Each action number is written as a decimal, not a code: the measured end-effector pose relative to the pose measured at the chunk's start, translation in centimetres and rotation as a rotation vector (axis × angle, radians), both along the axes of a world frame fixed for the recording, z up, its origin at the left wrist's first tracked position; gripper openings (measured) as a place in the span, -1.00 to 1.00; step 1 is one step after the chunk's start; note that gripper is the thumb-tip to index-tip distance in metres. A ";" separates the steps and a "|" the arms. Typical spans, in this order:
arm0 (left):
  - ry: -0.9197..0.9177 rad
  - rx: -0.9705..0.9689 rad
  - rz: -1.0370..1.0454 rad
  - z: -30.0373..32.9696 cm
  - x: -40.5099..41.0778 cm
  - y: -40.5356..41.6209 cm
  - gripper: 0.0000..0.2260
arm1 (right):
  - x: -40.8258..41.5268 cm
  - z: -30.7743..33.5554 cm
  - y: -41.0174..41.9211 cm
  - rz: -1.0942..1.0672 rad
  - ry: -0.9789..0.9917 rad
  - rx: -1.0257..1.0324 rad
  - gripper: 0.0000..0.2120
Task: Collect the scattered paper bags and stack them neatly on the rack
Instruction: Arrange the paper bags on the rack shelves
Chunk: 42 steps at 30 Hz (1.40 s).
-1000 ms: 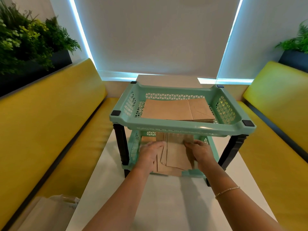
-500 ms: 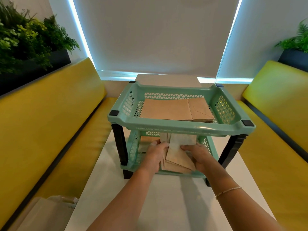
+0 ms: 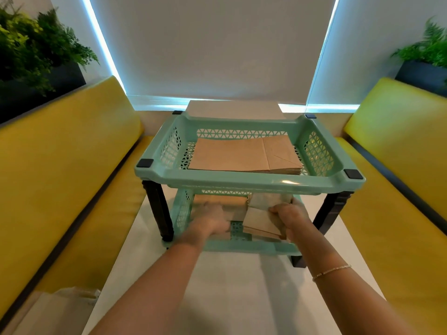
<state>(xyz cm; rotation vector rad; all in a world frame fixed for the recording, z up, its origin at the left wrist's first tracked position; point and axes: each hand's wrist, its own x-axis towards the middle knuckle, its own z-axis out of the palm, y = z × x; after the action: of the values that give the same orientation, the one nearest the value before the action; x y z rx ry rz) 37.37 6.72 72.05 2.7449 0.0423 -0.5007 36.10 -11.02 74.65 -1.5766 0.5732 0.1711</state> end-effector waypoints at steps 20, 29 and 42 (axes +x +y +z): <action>-0.340 0.022 0.173 -0.4 2.1 1.6 -0.73 | 0.8 -1.1 0.5 -0.126 -0.045 0.061 -0.68; 0.013 -0.810 0.491 1.6 0.0 -0.4 -0.84 | 0.0 -0.3 1.4 -0.004 -0.033 0.107 -0.78; 0.035 0.028 0.380 -1.3 0.3 -0.5 -0.54 | 0.1 -0.8 1.0 0.042 0.019 -0.007 -0.58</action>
<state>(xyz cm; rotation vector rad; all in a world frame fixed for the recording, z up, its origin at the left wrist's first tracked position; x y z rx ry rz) 37.63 6.23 70.75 2.6612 0.5697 -0.4407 36.20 -10.07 73.85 -1.5960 0.5560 0.2157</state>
